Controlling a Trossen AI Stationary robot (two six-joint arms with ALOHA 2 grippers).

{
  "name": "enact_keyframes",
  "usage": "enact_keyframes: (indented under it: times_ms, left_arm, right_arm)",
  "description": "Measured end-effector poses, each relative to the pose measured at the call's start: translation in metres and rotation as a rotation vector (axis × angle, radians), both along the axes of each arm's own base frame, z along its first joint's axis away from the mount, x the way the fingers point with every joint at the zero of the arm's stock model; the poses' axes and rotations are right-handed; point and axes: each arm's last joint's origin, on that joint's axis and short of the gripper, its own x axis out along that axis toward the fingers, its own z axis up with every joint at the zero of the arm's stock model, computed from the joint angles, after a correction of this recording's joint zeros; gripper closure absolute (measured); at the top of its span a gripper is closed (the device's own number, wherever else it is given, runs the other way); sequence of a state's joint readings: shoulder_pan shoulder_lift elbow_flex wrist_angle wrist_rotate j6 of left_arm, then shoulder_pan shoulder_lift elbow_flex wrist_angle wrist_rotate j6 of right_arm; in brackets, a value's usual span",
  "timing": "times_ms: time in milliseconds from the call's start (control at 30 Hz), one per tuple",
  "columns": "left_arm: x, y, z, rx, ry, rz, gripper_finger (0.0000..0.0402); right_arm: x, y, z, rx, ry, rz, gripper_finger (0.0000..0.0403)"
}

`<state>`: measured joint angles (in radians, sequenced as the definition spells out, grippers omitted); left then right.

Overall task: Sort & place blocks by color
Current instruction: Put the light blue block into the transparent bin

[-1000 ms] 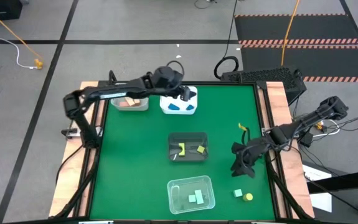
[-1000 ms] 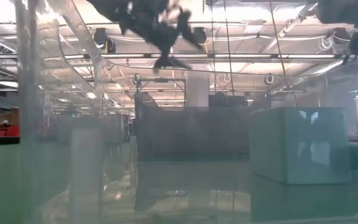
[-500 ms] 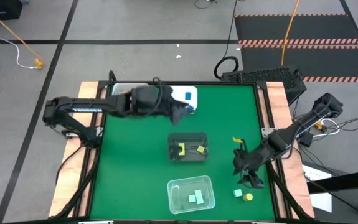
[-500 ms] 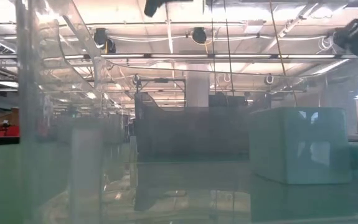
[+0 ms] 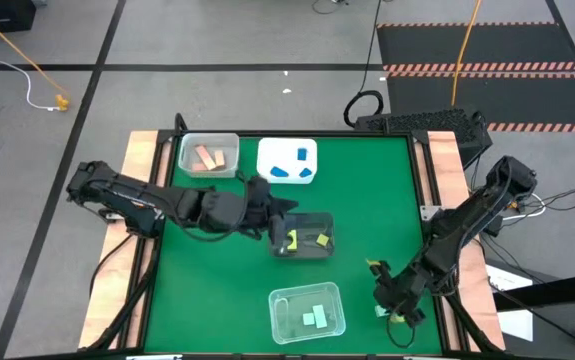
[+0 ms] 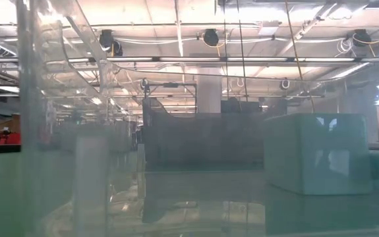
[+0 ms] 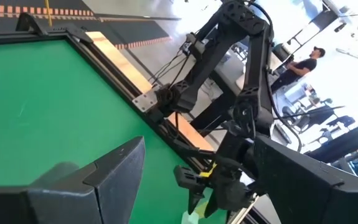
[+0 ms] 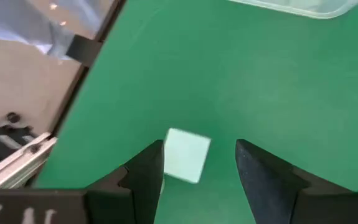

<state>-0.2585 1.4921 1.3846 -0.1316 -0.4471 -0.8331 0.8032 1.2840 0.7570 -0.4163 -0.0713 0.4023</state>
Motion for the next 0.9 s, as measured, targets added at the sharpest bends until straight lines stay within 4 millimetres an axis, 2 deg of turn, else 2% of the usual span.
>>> enact_keyframes:
  times_ms: [333,667,900]
  left_arm:
    - [-0.005,-0.017,0.000,0.005,-0.003,-0.022,0.0101]
    - [-0.011,-0.038,0.000,0.001,0.001,-0.085,0.0101]
    - [-0.015,-0.048,-0.001,0.006,0.004,-0.118,0.0101]
  right_arm:
    - [0.005,0.001,-0.015,-0.182,-0.070,-0.043,0.0216]
    - [0.004,0.005,-0.022,-0.116,0.046,-0.094,0.0216]
    - [0.000,0.012,-0.020,-0.045,0.078,-0.144,0.0216]
